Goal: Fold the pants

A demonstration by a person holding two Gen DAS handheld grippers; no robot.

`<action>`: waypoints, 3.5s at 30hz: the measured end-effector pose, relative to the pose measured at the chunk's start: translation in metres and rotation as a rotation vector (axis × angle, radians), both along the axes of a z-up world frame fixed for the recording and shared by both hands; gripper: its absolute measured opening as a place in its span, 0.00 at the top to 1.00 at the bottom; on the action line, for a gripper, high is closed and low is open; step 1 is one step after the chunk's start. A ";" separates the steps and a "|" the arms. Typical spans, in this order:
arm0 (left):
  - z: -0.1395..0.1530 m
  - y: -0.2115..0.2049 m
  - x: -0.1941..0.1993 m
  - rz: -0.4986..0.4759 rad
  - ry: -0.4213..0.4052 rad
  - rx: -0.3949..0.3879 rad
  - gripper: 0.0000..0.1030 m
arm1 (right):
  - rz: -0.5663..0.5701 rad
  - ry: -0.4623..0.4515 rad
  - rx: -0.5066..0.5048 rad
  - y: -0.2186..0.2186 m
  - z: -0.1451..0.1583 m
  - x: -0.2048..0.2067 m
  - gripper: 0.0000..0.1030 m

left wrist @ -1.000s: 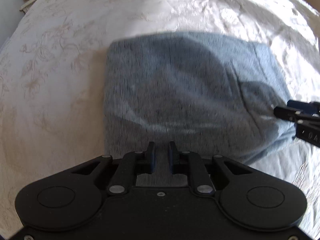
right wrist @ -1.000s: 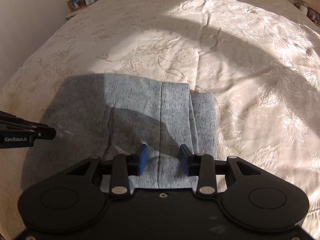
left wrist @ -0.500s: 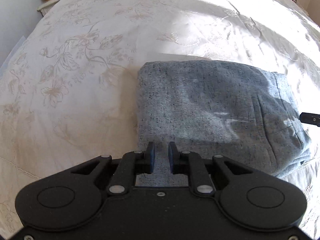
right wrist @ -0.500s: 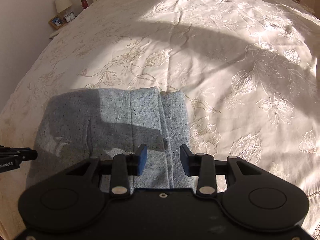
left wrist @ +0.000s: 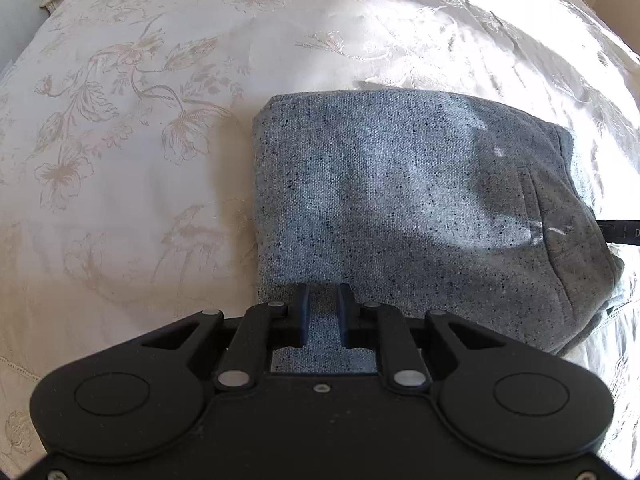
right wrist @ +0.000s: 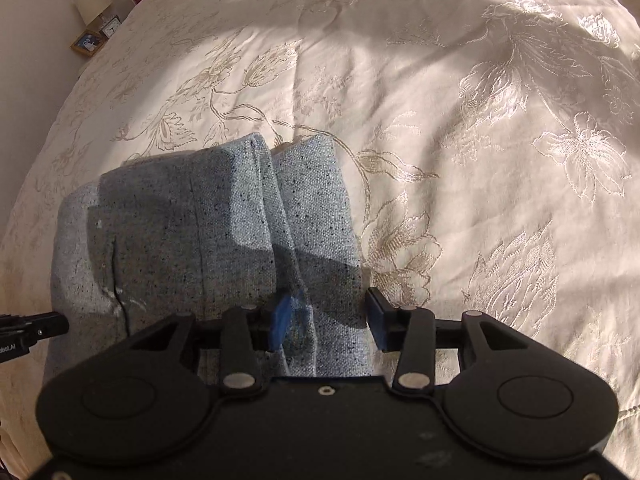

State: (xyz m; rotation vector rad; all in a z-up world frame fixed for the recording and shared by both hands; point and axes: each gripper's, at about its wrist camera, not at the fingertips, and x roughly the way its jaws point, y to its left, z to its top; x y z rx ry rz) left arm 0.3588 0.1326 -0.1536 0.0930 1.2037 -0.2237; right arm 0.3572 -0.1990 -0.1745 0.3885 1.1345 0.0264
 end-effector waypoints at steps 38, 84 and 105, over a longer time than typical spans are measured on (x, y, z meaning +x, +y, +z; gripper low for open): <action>-0.025 0.018 0.013 0.171 -0.026 -0.030 0.33 | 0.001 -0.028 0.036 -0.003 -0.002 -0.003 0.52; 0.111 0.175 -0.104 0.218 -0.147 0.048 0.89 | 0.105 -0.139 0.172 0.209 0.144 -0.128 0.88; 0.116 0.225 -0.146 0.241 -0.122 0.131 0.79 | 0.063 -0.176 -0.122 0.348 0.172 -0.183 0.81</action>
